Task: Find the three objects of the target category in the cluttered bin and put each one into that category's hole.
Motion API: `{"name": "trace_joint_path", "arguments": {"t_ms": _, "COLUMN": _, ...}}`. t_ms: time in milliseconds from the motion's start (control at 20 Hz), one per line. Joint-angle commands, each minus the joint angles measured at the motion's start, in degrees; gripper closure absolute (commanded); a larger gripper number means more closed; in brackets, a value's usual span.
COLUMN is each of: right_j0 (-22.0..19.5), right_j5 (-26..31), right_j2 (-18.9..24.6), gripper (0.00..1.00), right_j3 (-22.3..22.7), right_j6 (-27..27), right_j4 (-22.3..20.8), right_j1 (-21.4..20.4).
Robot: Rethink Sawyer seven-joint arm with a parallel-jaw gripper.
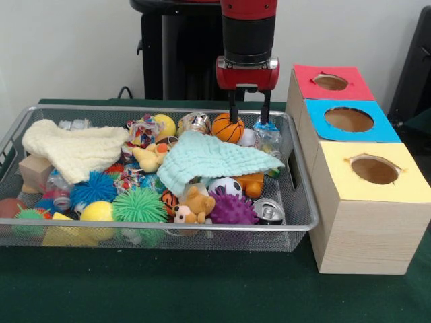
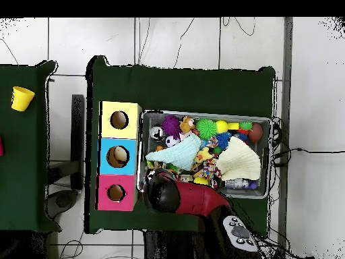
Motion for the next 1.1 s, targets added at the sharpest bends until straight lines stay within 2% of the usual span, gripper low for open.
{"name": "trace_joint_path", "arguments": {"t_ms": 50, "right_j0": 0.98, "right_j5": -0.94, "right_j2": 3.02, "gripper": 0.00, "right_j3": -1.56, "right_j6": 12.18, "right_j4": 4.22, "right_j1": 1.52}}
{"name": "trace_joint_path", "arguments": {"t_ms": 300, "right_j0": 3.62, "right_j5": 0.28, "right_j2": 1.01, "gripper": 0.00, "right_j3": 0.58, "right_j6": 13.72, "right_j4": 5.83, "right_j1": -0.21}}
{"name": "trace_joint_path", "arguments": {"t_ms": 750, "right_j0": 6.92, "right_j5": -5.71, "right_j2": -2.38, "gripper": 0.00, "right_j3": 4.67, "right_j6": 14.20, "right_j4": 5.17, "right_j1": 1.30}}
{"name": "trace_joint_path", "arguments": {"t_ms": 1100, "right_j0": 3.59, "right_j5": -8.94, "right_j2": -2.88, "gripper": 0.00, "right_j3": 7.32, "right_j6": 11.32, "right_j4": 1.89, "right_j1": 2.42}}
